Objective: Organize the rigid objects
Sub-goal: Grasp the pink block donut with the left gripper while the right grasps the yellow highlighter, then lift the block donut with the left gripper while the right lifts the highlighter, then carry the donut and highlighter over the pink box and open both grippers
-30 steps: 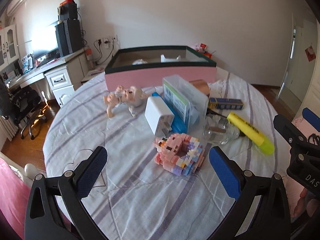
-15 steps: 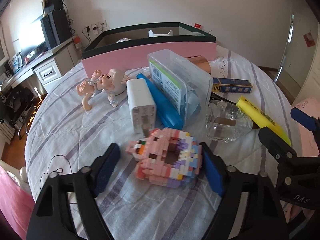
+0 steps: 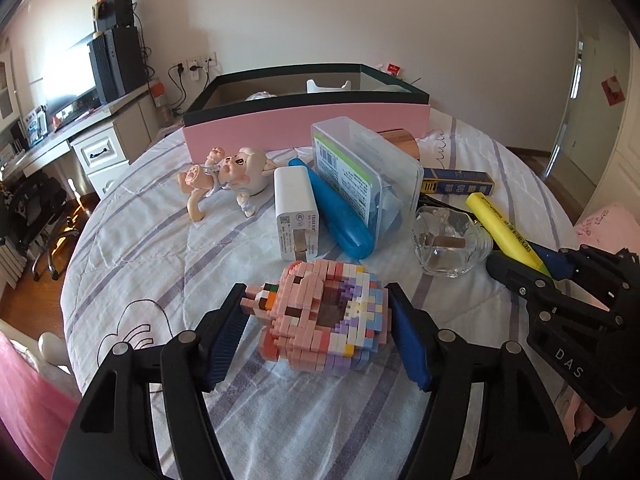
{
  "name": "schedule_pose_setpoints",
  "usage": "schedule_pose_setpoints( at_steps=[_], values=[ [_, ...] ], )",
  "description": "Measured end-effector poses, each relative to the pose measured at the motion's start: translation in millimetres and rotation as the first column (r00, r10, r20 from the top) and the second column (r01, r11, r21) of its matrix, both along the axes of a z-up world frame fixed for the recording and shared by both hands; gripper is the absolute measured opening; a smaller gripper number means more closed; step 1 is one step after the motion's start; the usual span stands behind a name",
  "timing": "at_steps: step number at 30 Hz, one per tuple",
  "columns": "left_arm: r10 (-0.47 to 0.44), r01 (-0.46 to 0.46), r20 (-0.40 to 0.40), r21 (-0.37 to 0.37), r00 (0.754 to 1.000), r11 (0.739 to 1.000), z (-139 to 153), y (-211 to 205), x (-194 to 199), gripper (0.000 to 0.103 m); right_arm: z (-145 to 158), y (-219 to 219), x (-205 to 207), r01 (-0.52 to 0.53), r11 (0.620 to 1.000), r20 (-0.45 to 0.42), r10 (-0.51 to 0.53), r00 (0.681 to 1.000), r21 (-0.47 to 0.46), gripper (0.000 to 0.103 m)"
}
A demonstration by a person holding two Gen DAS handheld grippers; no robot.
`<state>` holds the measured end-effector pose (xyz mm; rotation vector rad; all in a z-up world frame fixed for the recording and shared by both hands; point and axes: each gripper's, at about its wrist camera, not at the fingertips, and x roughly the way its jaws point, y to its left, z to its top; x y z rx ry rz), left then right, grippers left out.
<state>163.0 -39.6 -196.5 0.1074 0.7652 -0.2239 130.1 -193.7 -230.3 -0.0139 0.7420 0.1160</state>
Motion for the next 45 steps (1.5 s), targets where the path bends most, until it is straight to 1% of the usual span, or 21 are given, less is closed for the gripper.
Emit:
schedule_pose_setpoints(
  at_steps=[3, 7, 11, 13, 17, 21, 24, 27, 32, 35, 45],
  values=[
    [0.011, -0.011, 0.010, -0.009, 1.000, 1.000, 3.4, 4.9, -1.4, 0.069, -0.1, 0.5, 0.2, 0.000, 1.000, 0.008, 0.000, 1.000, 0.012, 0.027],
    [0.027, -0.025, 0.063, -0.026, 0.998, 0.999, 16.3, 10.0, -7.3, 0.069, 9.6, 1.2, -5.5, 0.006, 1.000, 0.049, -0.007, 0.999, 0.016, 0.027],
    [0.040, -0.035, 0.144, -0.042, 0.989, 0.999, 38.0, 14.0, -18.0, 0.069, 34.8, 6.6, -15.5, 0.004, 1.000, 0.139, -0.006, 0.990, 0.014, 0.027],
    [0.057, -0.048, 0.199, -0.046, 0.978, 0.998, 53.6, 17.0, -25.2, 0.069, 50.9, 10.9, -21.9, -0.001, 1.000, 0.195, -0.001, 0.981, 0.010, 0.027],
    [0.088, -0.078, 0.323, -0.042, 0.942, 0.996, 91.2, 21.9, -42.1, 0.069, 90.3, 21.2, -34.1, -0.003, 1.000, 0.316, 0.003, 0.949, 0.000, 0.027],
    [0.128, -0.106, 0.434, -0.074, 0.892, 0.992, 129.9, 30.3, -62.2, 0.069, 128.0, 34.1, -48.7, -0.009, 1.000, 0.435, 0.011, 0.901, -0.007, 0.027],
    [0.147, -0.119, 0.491, -0.088, 0.858, 0.989, 150.7, 34.5, -76.8, 0.069, 149.8, 44.9, -60.2, -0.019, 1.000, 0.503, 0.024, 0.864, -0.015, 0.027],
    [0.171, -0.127, 0.541, -0.120, 0.824, 0.985, 166.2, 40.6, -92.4, 0.069, 164.5, 54.0, -68.4, -0.021, 1.000, 0.547, 0.030, 0.837, -0.023, 0.027],
    [0.183, -0.129, 0.590, -0.133, 0.786, 0.983, 182.2, 48.1, -107.6, 0.069, 177.4, 62.8, -74.4, -0.016, 1.000, 0.574, 0.026, 0.818, -0.022, 0.027],
    [0.187, -0.131, 0.597, -0.136, 0.780, 0.982, 185.0, 48.0, -109.5, 0.069, 179.6, 64.1, -75.3, -0.017, 1.000, 0.578, 0.025, 0.816, -0.020, 0.027],
    [0.203, -0.150, 0.587, -0.138, 0.783, 0.979, 180.4, 54.2, -96.7, 0.069, 173.7, 59.4, -62.6, -0.025, 1.000, 0.563, 0.031, 0.826, -0.018, 0.027]
  ],
)
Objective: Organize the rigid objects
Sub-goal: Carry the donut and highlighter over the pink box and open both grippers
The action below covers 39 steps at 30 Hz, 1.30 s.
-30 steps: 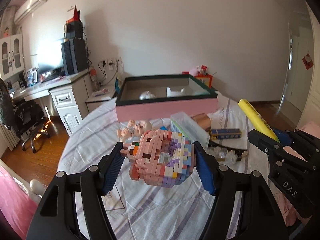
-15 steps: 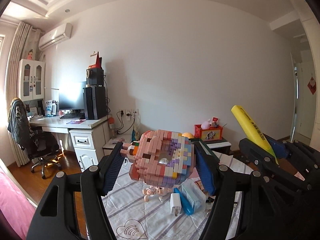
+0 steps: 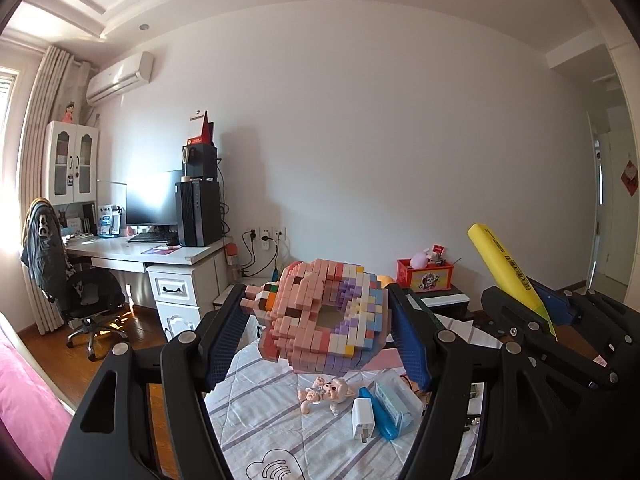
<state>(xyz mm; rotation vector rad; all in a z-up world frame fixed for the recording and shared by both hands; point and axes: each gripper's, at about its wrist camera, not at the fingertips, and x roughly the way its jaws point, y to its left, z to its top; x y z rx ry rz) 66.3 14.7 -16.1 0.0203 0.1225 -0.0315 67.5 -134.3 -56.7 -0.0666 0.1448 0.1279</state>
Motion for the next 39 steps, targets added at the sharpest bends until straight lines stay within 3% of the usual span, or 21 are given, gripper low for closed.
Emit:
schedule_pose_setpoints(
  at_steps=[10, 15, 18, 22, 25, 28, 32, 36, 39],
  values=[
    [-0.013, 0.014, -0.027, 0.032, 1.000, 0.999, -2.7, -15.2, 49.4, 0.069, -7.4, -1.9, 43.1, 0.011, 1.000, -0.038, -0.012, 0.999, -0.011, 0.027],
    [-0.044, 0.049, -0.076, 0.061, 0.996, 0.997, 0.3, -18.5, 113.2, 0.069, -14.8, -10.9, 101.1, 0.012, 1.000, -0.097, -0.013, 0.995, -0.016, 0.027],
    [-0.054, 0.067, -0.151, 0.080, 0.987, 0.995, -8.4, -22.9, 171.6, 0.069, -25.1, -20.8, 151.3, 0.010, 1.000, -0.162, -0.011, 0.987, -0.008, 0.027],
    [-0.093, 0.118, -0.306, 0.065, 0.948, 0.991, -40.3, -29.2, 256.5, 0.069, -43.1, -29.2, 211.6, 0.016, 1.000, -0.267, -0.017, 0.964, -0.007, 0.027],
    [-0.089, 0.125, -0.428, 0.058, 0.899, 0.990, -74.5, -33.8, 308.0, 0.069, -65.7, -36.4, 251.6, 0.033, 0.999, -0.355, -0.034, 0.934, -0.010, 0.027],
    [-0.089, 0.129, -0.510, 0.043, 0.856, 0.991, -103.9, -36.9, 338.8, 0.069, -93.5, -42.2, 282.7, 0.038, 0.999, -0.447, -0.045, 0.893, -0.025, 0.027],
    [-0.072, 0.123, -0.569, 0.051, 0.819, 0.991, -128.7, -40.8, 359.6, 0.069, -126.4, -51.3, 301.5, 0.025, 1.000, -0.527, -0.020, 0.850, 0.002, 0.027],
    [-0.048, 0.107, -0.572, 0.069, 0.819, 0.992, -129.9, -42.8, 363.3, 0.072, -137.2, -53.3, 305.4, 0.024, 1.000, -0.556, -0.015, 0.831, 0.009, 0.027],
    [-0.038, 0.099, -0.565, 0.078, 0.824, 0.992, -124.9, -38.1, 357.6, 0.090, -131.8, -54.5, 302.4, 0.054, 0.999, -0.548, -0.039, 0.836, 0.010, 0.032]
  ],
)
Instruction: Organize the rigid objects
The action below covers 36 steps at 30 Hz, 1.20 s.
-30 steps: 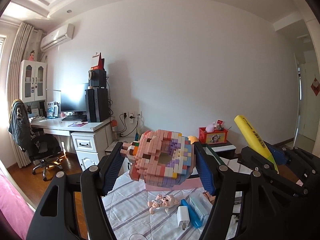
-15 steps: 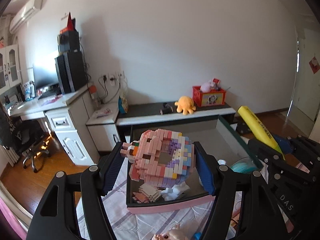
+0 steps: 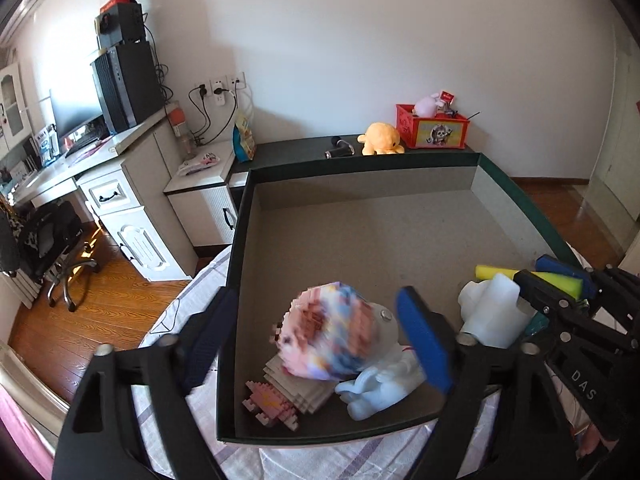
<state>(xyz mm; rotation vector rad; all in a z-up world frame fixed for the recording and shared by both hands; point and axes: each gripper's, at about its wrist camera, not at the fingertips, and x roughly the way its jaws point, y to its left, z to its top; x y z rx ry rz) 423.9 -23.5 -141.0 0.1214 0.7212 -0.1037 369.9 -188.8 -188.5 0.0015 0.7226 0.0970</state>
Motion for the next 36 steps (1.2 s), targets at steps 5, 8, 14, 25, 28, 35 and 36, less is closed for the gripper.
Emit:
schedule_pose_setpoints(
  at_steps=[5, 8, 14, 25, 28, 35, 36],
  values=[
    [0.031, -0.030, 0.060, -0.009, 0.998, 0.999, 23.8, 10.6, -30.1, 0.094, 22.1, -3.9, -22.1, 0.044, 0.999, 0.057, -0.043, 0.997, -0.005, 0.072],
    [0.042, -0.035, 0.126, -0.052, 0.991, 0.998, 46.3, 20.1, -65.1, 0.102, 47.3, -4.9, -50.2, 0.059, 0.998, 0.124, -0.061, 0.990, 0.020, 0.082],
    [0.105, -0.079, 0.324, -0.091, 0.940, 0.993, 96.2, 37.0, -162.9, 0.103, 100.6, 7.6, -134.2, 0.058, 0.998, 0.295, -0.065, 0.953, 0.034, 0.094],
    [0.143, -0.102, 0.518, -0.106, 0.843, 0.989, 129.7, 51.6, -316.0, 0.103, 137.7, 41.6, -288.7, 0.093, 0.995, 0.565, -0.090, 0.820, 0.023, 0.103],
    [0.133, -0.084, 0.539, -0.114, 0.832, 0.990, 136.3, 52.6, -341.1, 0.103, 140.0, 46.2, -312.8, 0.089, 0.996, 0.580, -0.089, 0.810, 0.028, 0.103],
    [0.133, -0.075, 0.591, -0.122, 0.796, 0.990, 148.1, 55.8, -377.2, 0.103, 150.2, 49.7, -344.3, 0.097, 0.995, 0.609, -0.097, 0.787, 0.033, 0.103],
    [0.133, -0.073, 0.594, -0.124, 0.794, 0.990, 148.6, 55.4, -379.2, 0.103, 151.8, 49.9, -347.8, 0.099, 0.995, 0.615, -0.099, 0.782, 0.034, 0.103]
  ],
)
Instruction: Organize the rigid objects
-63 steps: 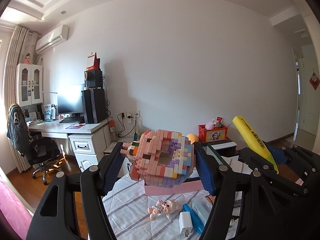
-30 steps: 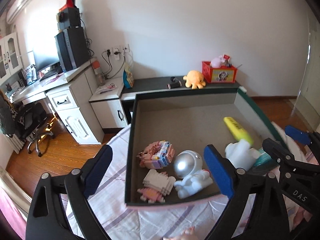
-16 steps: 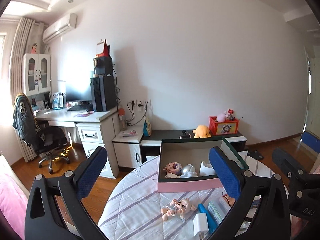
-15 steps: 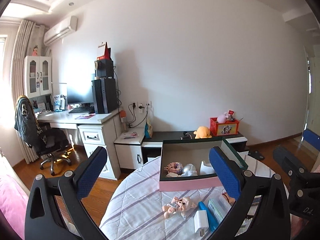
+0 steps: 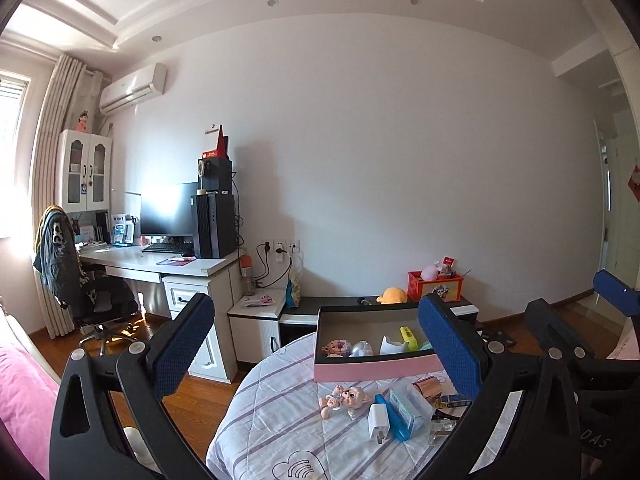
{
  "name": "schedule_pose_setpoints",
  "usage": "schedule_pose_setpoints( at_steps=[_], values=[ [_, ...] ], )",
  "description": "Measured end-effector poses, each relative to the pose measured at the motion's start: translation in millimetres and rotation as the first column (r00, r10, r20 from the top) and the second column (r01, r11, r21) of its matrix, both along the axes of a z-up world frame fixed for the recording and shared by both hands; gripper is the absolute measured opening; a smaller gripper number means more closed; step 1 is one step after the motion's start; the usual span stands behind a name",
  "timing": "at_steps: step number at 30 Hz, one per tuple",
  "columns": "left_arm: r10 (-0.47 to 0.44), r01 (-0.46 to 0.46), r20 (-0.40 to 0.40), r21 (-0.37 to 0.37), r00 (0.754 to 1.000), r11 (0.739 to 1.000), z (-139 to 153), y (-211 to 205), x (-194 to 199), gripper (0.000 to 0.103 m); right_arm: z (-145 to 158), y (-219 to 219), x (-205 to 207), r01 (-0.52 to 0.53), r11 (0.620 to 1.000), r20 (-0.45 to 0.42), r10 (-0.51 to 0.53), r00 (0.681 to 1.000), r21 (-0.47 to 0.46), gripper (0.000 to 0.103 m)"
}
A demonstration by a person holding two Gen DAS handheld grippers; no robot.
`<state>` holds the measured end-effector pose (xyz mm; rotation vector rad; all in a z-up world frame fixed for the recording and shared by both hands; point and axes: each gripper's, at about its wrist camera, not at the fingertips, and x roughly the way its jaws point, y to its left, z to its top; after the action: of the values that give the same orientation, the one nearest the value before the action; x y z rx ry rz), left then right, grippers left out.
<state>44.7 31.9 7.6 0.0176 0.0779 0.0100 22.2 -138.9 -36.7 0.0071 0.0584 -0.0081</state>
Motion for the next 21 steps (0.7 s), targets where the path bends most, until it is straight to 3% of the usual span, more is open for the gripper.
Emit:
schedule_pose_setpoints(
  at_steps=[21],
  values=[
    [0.020, -0.020, 0.031, 0.008, 0.999, 1.000, 3.4, -0.6, -20.5, 0.103, 11.6, 3.1, -21.0, 0.010, 1.000, 0.034, -0.010, 0.999, -0.005, 0.103]
  ],
)
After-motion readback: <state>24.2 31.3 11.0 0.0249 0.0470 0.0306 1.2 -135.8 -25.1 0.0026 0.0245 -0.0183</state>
